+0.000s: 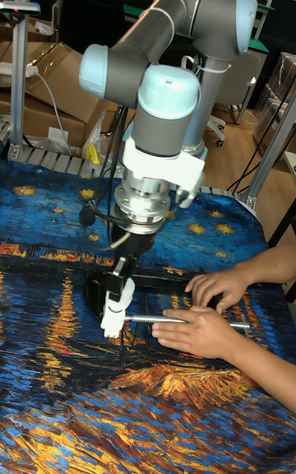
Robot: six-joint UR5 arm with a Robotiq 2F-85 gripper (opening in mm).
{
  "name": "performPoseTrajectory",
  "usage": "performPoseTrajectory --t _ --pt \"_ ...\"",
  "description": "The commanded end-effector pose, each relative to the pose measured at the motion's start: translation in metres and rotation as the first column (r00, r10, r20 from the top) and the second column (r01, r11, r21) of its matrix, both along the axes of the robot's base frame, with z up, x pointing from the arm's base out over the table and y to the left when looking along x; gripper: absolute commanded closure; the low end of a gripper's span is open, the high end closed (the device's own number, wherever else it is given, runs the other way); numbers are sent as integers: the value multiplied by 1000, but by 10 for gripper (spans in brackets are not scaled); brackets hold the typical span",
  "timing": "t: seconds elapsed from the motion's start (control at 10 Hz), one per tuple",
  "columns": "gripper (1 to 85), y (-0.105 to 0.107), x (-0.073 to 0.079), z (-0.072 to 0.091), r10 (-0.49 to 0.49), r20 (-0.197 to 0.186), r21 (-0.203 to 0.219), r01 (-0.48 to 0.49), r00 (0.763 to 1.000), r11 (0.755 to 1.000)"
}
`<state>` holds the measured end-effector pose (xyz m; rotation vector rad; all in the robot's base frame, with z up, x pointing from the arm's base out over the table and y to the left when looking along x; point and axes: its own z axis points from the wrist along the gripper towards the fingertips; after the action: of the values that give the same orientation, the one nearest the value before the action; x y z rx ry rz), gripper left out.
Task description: Install the light bulb by rotating it
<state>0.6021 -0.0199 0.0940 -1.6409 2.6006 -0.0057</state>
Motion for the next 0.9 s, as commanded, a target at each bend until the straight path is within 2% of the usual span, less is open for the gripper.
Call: performPoseTrajectory --t 0.0,0.2,0.5,0.8 --pt "707 0 6 4 -306 -4 68 306 952 950" --pt "723 -5 14 -4 -442 4 65 441 897 895" --pt "740 -6 15 -12 -559 -15 74 559 829 826" --pt "770 -12 13 0 -666 -52 56 668 744 742"
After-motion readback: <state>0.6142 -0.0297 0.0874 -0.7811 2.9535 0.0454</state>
